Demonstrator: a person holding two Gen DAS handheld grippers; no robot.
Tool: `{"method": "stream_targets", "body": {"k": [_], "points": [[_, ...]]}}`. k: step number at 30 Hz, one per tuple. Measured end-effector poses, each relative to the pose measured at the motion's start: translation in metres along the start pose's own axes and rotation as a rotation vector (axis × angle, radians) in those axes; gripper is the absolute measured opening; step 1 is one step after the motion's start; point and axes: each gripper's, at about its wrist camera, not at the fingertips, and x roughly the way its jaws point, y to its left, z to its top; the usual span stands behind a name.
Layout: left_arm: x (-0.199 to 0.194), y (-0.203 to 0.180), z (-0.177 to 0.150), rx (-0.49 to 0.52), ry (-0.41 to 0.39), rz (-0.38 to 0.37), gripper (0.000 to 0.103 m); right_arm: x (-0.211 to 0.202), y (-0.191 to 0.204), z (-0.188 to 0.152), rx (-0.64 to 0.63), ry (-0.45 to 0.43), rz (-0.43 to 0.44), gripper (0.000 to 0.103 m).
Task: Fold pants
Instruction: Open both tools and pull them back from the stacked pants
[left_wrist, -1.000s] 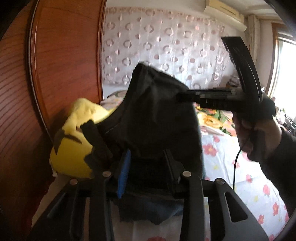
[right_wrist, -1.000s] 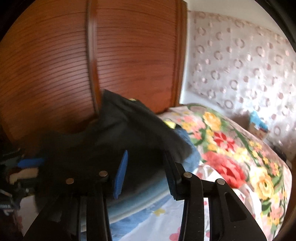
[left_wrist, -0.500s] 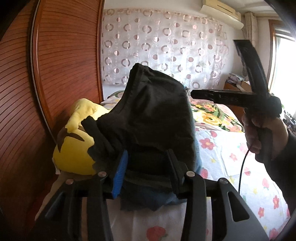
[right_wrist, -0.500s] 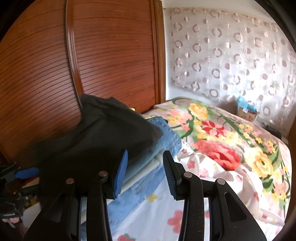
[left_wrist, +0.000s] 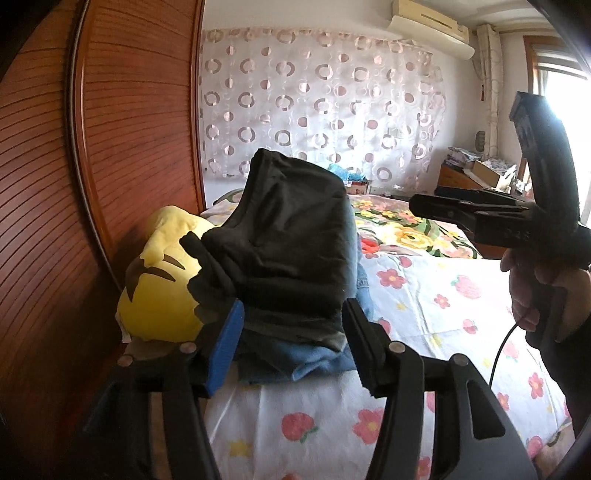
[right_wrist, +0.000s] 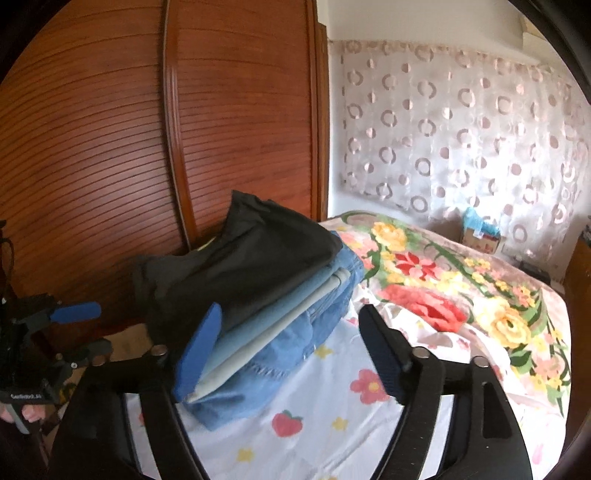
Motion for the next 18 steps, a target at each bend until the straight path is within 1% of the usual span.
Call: {"method": "stream_targets", "body": {"k": [2, 5, 7, 8, 9, 14, 18], "points": [[-0.005, -0.002, -0.003, 0.003, -0.003, -0.003, 0.055, -0.008, 0.004, -0.003, 0.004, -0.012, -0.005, 0.089], [-0.014, -0.005, -0.005, 0.007, -0.013, -0.009, 0.055, -0.019, 0.010, -0.008, 0.012, -0.023, -0.013, 0.092], [-0.020, -0.008, -0.007, 0.013, -0.017, -0.010, 0.055, -0.024, 0.014, -0.011, 0.014, -0.020, -0.023, 0.097], [-0.023, -0.011, -0.008, 0.023, -0.019, -0.010, 0.055, -0.026, 0.015, -0.013, 0.018, -0.020, -0.017, 0.102], [-0.026, -0.014, -0.009, 0.034, -0.022, -0.014, 0.055, -0.029, 0.016, -0.015, 0.021, -0.015, -0.008, 0.103], [-0.041, -0.024, -0.013, 0.052, -0.046, -0.034, 0.055, -0.045, 0.021, -0.029, 0.025, -0.021, -0.040, 0.103], [-0.048, -0.033, -0.016, 0.066, -0.052, -0.034, 0.055, -0.057, 0.024, -0.039, 0.025, -0.015, -0.066, 0.103]]}}
